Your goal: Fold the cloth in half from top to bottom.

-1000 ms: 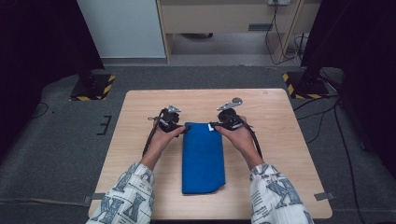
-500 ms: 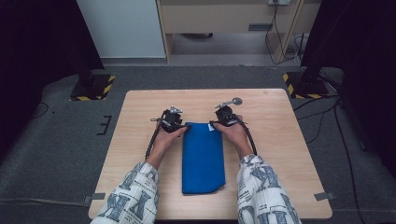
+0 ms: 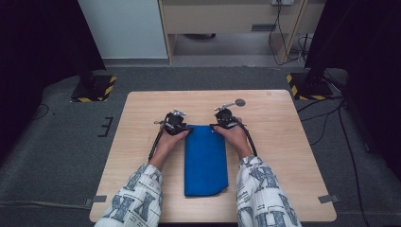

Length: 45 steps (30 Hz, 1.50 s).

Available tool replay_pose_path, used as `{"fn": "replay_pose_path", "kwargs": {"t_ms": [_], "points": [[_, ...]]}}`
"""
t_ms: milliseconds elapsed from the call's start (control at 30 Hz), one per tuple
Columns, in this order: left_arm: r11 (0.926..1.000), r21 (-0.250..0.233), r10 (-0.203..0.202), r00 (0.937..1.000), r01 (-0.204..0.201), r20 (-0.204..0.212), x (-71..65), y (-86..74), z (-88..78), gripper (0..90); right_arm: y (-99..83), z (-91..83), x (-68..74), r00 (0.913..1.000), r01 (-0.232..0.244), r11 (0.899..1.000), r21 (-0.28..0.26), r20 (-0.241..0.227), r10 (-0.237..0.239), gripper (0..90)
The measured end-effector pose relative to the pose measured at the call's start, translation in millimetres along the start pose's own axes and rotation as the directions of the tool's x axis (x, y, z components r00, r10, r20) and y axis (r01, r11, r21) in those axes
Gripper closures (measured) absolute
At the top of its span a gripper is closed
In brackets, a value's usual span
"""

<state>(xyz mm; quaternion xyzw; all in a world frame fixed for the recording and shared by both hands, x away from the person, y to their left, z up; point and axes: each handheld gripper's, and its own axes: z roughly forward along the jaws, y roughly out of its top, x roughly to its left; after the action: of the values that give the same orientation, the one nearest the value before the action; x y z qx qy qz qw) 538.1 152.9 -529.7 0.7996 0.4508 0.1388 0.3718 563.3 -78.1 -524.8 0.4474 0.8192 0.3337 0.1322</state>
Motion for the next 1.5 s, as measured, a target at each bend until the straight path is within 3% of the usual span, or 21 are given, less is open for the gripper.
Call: {"fn": "replay_pose_path", "kwargs": {"t_ms": [167, 367, 467, 600, 700, 1100, 1500], "points": [[0.9998, 0.003, 0.018, 0.9998, -0.018, -0.004, -3.4, 0.5, 1.1, 62.9, -0.3, 0.2, 2.6, 0.9997, 0.017, 1.0, -0.003, -0.019, -0.017, 66.0], [0.9998, 0.013, -0.014, 0.9997, 0.014, 0.022, -5.0, 0.9, 1.0, 75.7, -1.3, 0.2, 6.0, 0.9985, 0.027, 1.0, -0.005, -0.047, -0.027, 80.1], [0.9998, 0.022, 0.0, 0.9997, -0.001, 0.026, -7.7, 1.2, 1.3, 81.9, -2.4, 0.0, 7.2, 0.9982, 0.028, 1.0, -0.015, -0.052, -0.029, 84.0], [0.9995, 0.027, -0.016, 0.9994, 0.015, 0.029, -9.2, 2.4, 0.5, 85.0, -3.8, -0.7, 7.7, 0.9986, 0.002, 1.0, -0.023, -0.054, -0.003, 85.7], [0.9997, 0.005, -0.022, 0.9991, 0.022, 0.036, -10.5, 4.6, -3.2, 85.5, -3.3, -6.1, 7.5, 0.9981, 0.007, 0.999, -0.033, -0.06, -0.009, 86.1], [0.9969, -0.079, 0.001, 0.9992, 0.002, 0.039, -17.4, 16.9, -21.4, 85.6, 3.6, -32.6, 5.6, 0.9968, 0.004, 0.996, -0.094, -0.079, -0.011, 86.3], [0.9932, -0.112, 0.034, 0.9989, -0.03, 0.033, -20.6, 32.3, -31.9, 85.6, 14.4, -45.3, -1.3, 0.9967, -0.006, 0.989, -0.145, -0.081, -0.006, 86.5]]}}
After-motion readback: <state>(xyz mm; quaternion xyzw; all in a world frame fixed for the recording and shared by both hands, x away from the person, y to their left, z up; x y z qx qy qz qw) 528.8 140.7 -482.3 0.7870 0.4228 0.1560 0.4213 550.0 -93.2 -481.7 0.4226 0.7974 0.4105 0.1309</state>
